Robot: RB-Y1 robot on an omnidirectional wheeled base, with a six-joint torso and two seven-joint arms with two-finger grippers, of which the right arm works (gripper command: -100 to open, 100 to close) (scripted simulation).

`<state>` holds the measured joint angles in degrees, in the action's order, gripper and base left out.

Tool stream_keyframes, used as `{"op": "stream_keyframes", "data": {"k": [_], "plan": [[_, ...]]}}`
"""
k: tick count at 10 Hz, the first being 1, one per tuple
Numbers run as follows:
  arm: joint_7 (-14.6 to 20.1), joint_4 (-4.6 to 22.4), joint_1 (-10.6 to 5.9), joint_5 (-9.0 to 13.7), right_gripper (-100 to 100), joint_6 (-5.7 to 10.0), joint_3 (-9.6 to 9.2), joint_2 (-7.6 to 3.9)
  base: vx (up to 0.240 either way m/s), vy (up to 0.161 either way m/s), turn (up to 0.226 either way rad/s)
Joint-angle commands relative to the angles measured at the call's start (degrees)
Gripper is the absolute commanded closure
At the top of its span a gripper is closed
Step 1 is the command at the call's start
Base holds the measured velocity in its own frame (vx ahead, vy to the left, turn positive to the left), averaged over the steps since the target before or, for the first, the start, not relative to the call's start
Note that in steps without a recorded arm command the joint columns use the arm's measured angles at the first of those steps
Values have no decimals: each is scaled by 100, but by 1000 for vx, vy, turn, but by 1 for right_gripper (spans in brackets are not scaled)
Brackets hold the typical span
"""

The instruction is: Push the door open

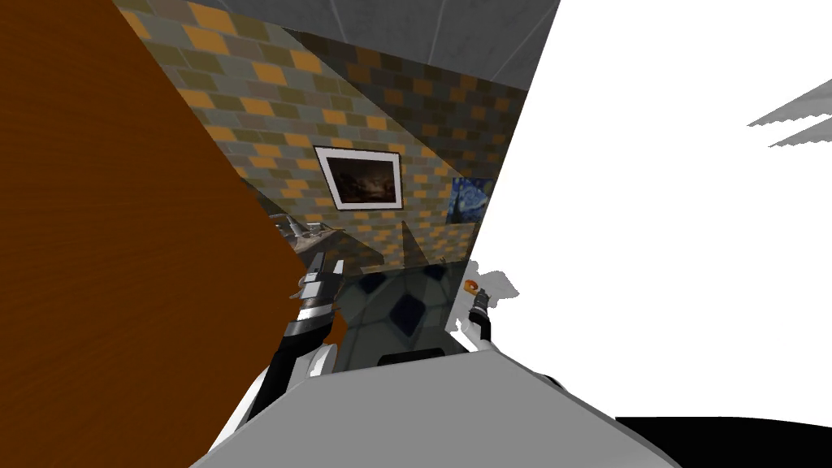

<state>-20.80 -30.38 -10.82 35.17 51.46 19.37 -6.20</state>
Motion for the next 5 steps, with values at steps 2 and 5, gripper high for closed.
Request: {"op": "stream_keyframes", "data": {"k": [2,5], "plan": [[-30,123,-90,136,100,116,157,-102,194,-11,-55],[-80,133,-87,224,100,142,252,-119,120,-35,-16]]}}
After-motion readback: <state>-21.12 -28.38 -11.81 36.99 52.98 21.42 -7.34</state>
